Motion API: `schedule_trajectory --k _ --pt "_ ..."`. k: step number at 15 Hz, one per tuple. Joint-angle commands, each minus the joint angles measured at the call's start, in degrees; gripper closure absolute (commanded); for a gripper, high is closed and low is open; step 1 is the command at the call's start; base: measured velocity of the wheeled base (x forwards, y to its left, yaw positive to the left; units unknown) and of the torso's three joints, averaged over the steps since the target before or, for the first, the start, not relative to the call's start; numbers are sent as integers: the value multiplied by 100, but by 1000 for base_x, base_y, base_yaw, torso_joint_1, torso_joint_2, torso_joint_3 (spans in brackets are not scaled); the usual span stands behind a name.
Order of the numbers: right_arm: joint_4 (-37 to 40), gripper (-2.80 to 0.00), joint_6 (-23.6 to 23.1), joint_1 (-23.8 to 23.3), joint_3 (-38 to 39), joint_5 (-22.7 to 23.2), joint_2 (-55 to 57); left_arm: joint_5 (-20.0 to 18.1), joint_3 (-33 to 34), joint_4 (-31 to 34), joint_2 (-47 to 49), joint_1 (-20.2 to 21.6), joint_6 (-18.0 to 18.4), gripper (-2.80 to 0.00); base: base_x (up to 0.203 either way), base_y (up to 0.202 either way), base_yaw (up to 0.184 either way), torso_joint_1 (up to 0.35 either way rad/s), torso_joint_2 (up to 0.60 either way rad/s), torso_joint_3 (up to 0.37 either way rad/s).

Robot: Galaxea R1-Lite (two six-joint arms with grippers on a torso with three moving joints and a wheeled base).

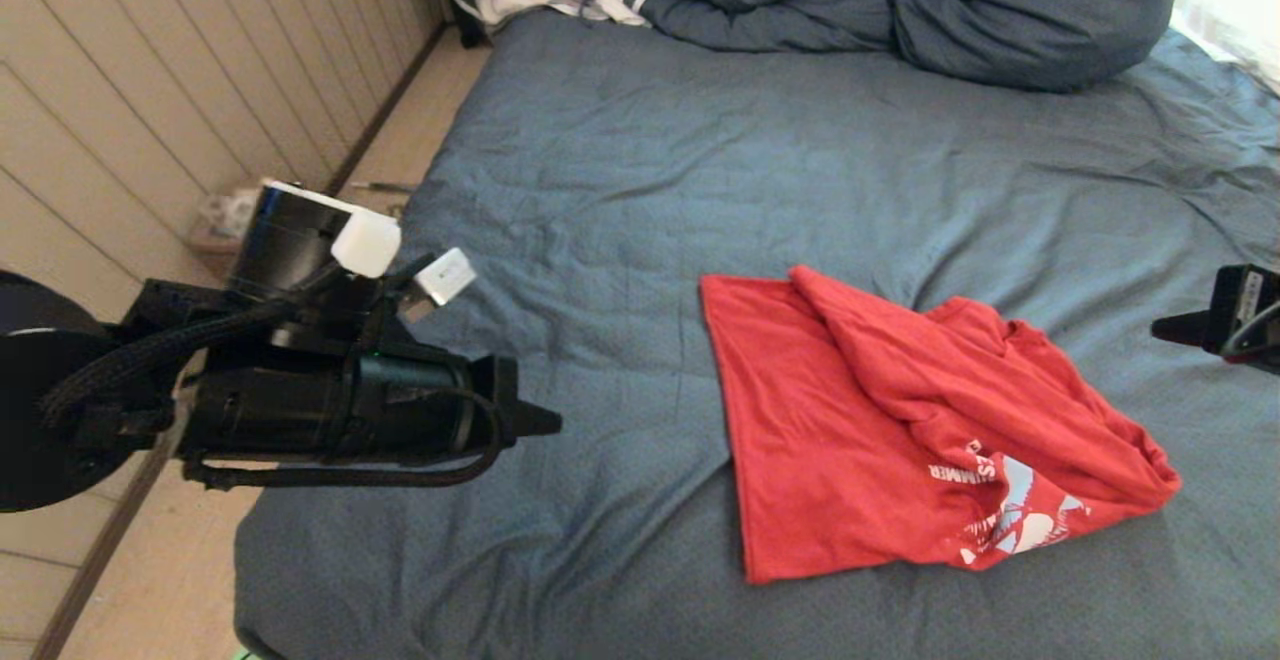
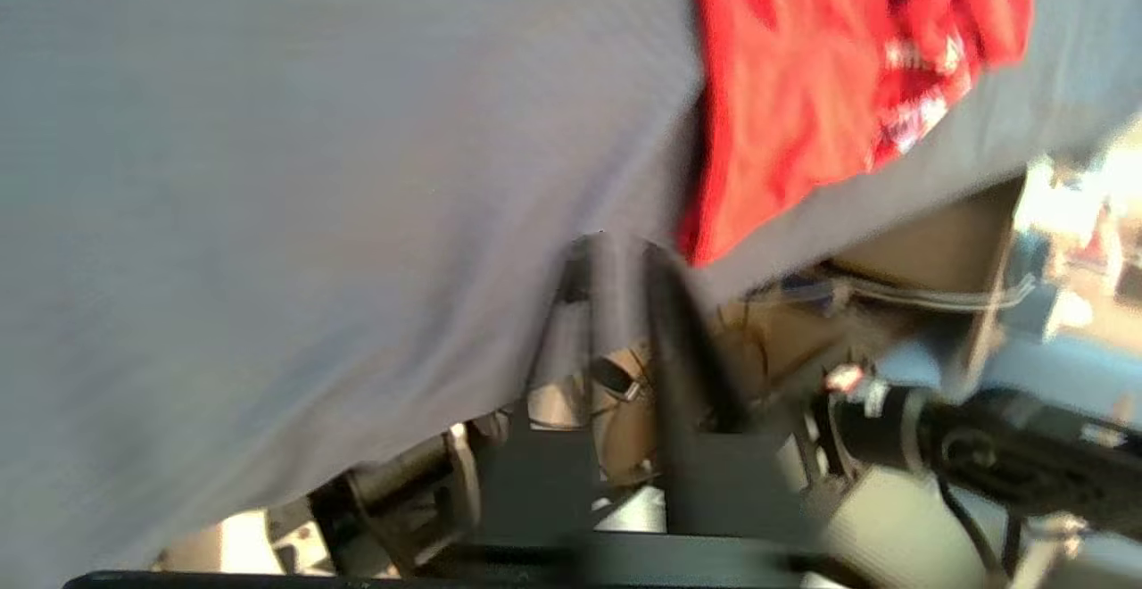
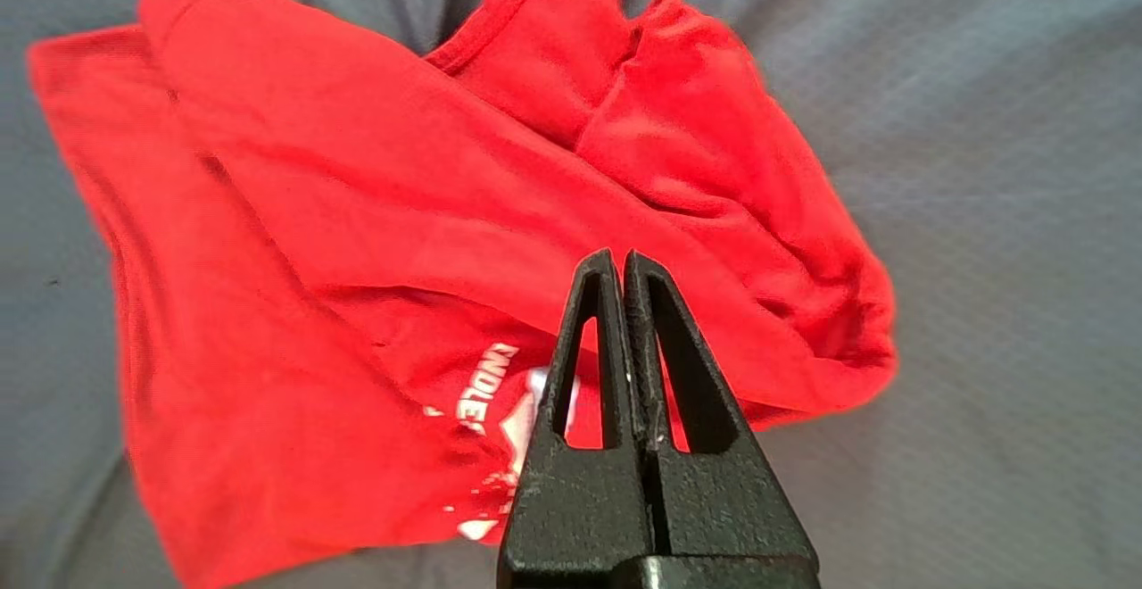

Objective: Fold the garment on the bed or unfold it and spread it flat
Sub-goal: Unford the red T-shirt

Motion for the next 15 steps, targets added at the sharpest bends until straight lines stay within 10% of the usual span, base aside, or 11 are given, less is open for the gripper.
schedule_trajectory --k 1,15 --pt "-3 0 18 2 -28 192 148 -9 -319 -2 641 -405 -24 -280 0 0 0 0 0 0" --pt "-2 0 20 -91 96 290 172 -25 -1982 -695 2549 -1341 -154 -280 0 0 0 0 0 0"
